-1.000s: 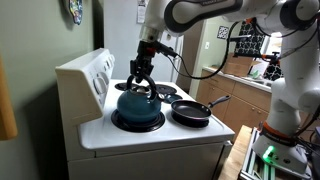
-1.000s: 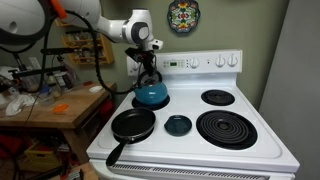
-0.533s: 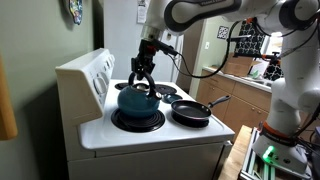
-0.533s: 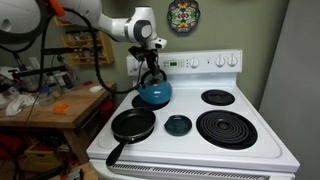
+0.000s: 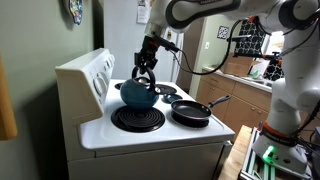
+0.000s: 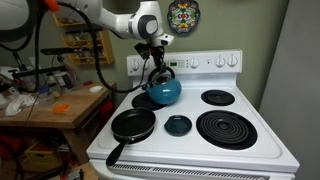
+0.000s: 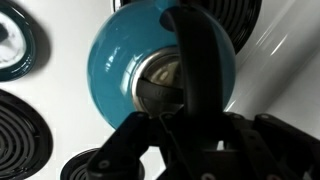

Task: Place the teapot on the front right plate and the pan on the front left plate of the stove

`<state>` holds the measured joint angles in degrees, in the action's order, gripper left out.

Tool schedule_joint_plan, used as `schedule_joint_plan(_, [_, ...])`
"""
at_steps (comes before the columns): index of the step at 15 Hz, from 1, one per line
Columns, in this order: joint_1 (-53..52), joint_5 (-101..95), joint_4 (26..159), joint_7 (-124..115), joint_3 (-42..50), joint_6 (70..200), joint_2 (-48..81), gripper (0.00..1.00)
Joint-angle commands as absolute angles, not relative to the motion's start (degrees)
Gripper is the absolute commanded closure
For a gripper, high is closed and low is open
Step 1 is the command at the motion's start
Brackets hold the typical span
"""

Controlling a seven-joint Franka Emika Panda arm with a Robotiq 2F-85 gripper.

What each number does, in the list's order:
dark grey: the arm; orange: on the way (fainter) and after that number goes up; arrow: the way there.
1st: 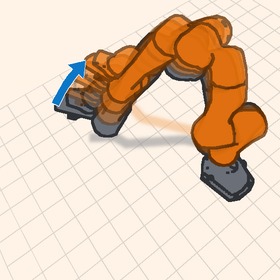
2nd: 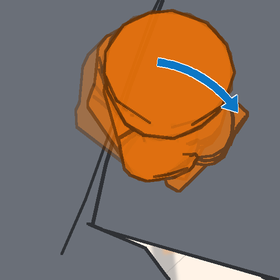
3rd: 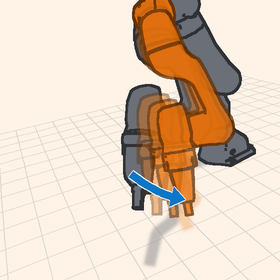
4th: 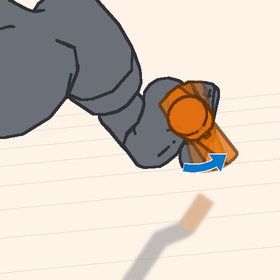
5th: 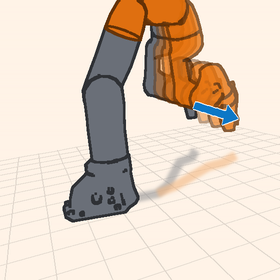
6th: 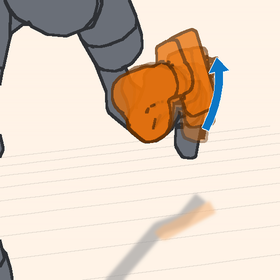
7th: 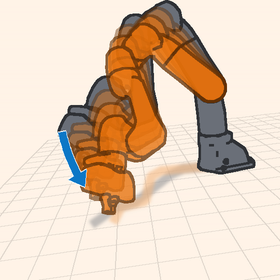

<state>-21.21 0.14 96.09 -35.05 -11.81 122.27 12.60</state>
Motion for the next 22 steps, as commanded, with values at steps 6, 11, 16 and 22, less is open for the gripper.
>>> schedule_joint_plan(6, [-20.90, -0.02, 95.80, -35.16, -12.12, 122.05, 12.68, 0.91])
schedule_joint_plan(11, [-18.50, 2.65, 93.28, -37.80, -10.09, 122.25, 15.02, 0.98])
schedule_joint_plan(16, [-15.77, 3.20, 89.59, -40.04, -7.34, 123.10, 17.02, 0.98])
schedule_joint_plan(22, [-15.08, 3.11, 81.71, -42.45, -5.65, 127.10, 23.45, 0.98])
